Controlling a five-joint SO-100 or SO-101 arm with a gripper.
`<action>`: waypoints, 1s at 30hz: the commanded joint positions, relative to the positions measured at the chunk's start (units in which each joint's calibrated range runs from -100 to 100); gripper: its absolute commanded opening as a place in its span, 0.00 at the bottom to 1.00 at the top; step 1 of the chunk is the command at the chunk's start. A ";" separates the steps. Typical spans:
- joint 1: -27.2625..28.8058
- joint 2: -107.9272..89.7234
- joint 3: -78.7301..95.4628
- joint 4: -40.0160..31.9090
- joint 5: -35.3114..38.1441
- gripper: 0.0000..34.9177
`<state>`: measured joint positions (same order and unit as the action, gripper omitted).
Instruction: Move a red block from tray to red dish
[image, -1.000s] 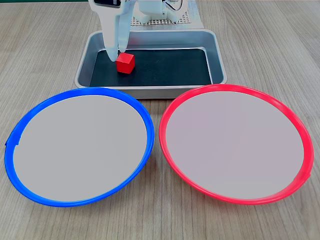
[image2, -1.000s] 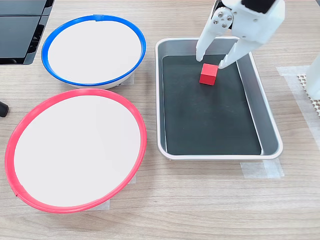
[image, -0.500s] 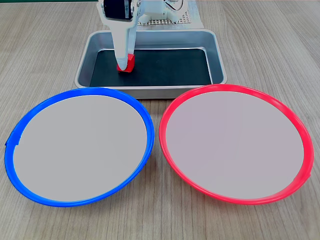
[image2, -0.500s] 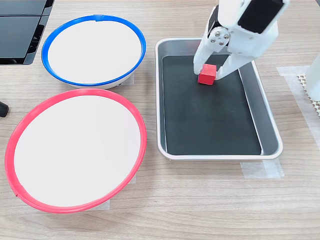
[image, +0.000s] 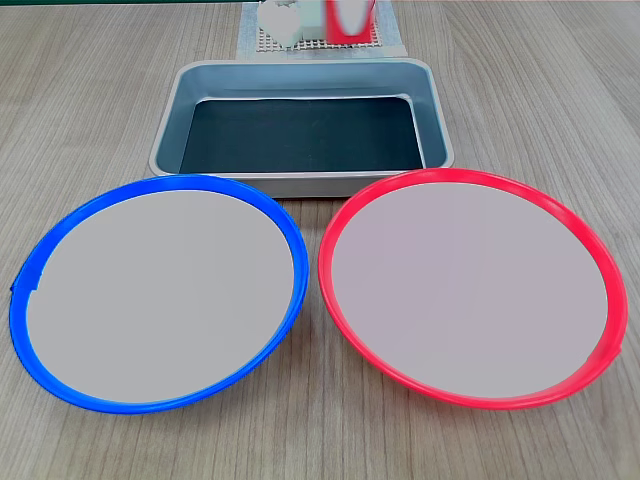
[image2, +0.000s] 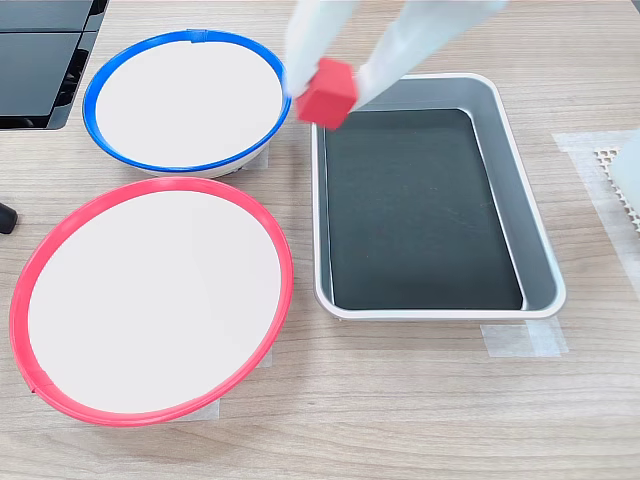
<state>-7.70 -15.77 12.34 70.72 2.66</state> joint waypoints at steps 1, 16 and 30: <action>-5.43 10.27 -10.11 -9.27 -0.98 0.01; -2.80 31.34 -5.56 -37.00 6.25 0.60; 4.73 -9.86 31.31 -58.13 1.03 0.01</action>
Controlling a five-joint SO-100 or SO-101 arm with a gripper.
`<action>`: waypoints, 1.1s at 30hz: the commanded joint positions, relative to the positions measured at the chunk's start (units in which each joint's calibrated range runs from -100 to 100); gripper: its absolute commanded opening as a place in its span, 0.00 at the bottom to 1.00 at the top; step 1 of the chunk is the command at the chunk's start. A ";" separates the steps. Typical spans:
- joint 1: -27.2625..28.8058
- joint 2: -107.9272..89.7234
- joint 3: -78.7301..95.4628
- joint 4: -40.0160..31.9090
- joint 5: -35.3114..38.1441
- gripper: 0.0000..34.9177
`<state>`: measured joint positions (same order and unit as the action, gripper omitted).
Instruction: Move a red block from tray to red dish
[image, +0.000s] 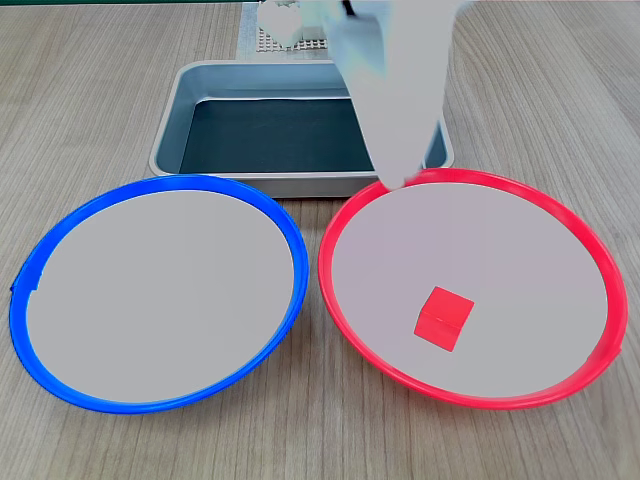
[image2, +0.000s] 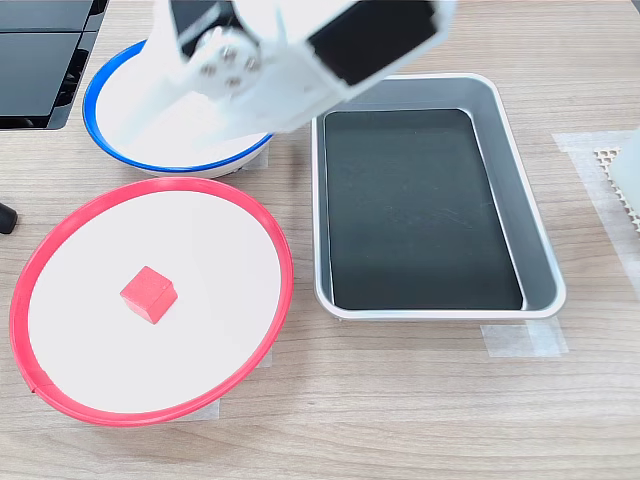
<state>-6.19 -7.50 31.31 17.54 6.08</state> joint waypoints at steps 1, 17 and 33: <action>3.89 -22.05 15.71 -5.20 -2.83 0.01; 4.36 -79.62 68.51 8.42 -4.79 0.01; 3.51 -91.47 68.69 29.72 -5.76 0.01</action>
